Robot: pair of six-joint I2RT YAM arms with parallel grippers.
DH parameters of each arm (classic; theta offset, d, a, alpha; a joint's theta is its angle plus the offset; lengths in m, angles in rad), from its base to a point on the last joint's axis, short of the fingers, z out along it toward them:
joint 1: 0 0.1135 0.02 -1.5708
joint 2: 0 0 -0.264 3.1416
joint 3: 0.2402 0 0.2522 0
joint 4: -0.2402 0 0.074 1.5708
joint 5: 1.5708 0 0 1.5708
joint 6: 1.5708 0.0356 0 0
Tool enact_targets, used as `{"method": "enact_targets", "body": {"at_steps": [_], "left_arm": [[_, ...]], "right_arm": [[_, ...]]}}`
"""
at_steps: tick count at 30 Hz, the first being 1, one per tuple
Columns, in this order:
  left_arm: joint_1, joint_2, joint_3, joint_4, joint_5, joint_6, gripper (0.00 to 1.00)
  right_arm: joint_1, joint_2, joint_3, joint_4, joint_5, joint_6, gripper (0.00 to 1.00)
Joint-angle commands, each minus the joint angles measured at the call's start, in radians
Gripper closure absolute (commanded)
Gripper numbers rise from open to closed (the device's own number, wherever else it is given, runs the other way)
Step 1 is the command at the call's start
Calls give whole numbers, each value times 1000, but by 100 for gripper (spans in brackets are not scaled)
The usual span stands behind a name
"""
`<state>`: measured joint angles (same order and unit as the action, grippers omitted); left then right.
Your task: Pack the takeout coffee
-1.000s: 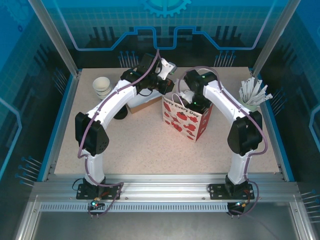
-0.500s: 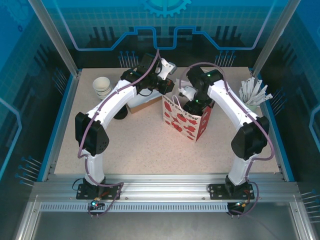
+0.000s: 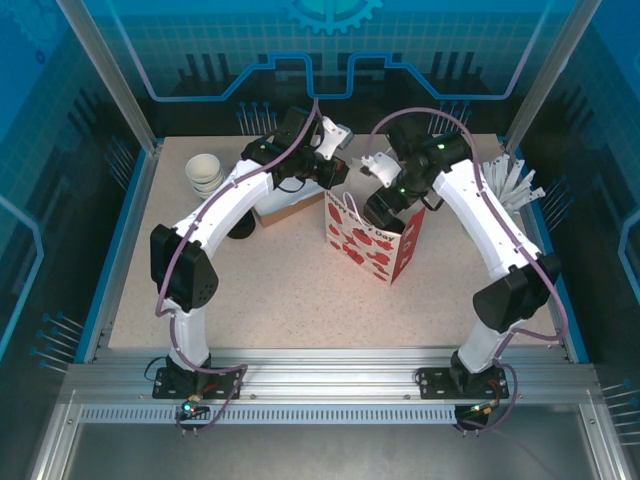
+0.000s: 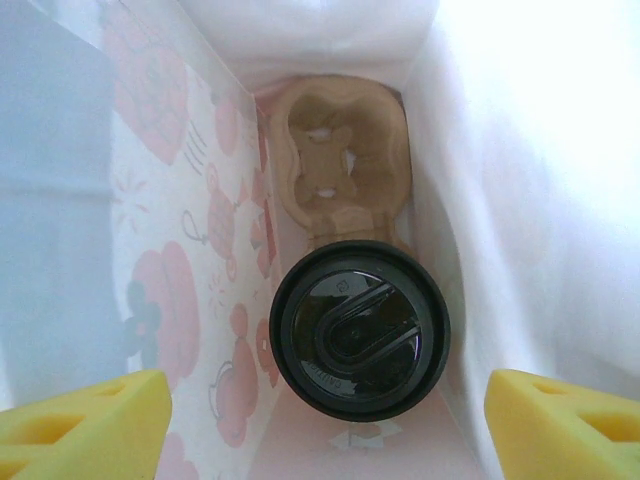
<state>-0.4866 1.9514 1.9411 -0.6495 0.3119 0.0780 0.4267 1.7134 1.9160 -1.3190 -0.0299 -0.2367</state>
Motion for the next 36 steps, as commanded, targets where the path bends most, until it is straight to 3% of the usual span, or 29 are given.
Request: {"method": "enact_targets", "body": {"at_steps": [1, 17, 21, 29, 36], "left_arm": [[-2, -7, -15, -58, 7, -7, 100], [-2, -4, -2, -50, 10, -23, 96], [-2, -4, 12, -49, 8, -29, 85], [-2, -12, 42, -40, -4, -54, 49], [-2, -39, 56, -16, -22, -72, 31]], "right_arm": [[5, -40, 36, -13, -36, 20, 17], [-5, -182, 26, 112, -69, 79, 17], [-4, -204, 2, 127, -67, 82, 18], [1, -225, -29, 133, -64, 85, 18], [12, -243, -37, 142, -62, 94, 18]]}}
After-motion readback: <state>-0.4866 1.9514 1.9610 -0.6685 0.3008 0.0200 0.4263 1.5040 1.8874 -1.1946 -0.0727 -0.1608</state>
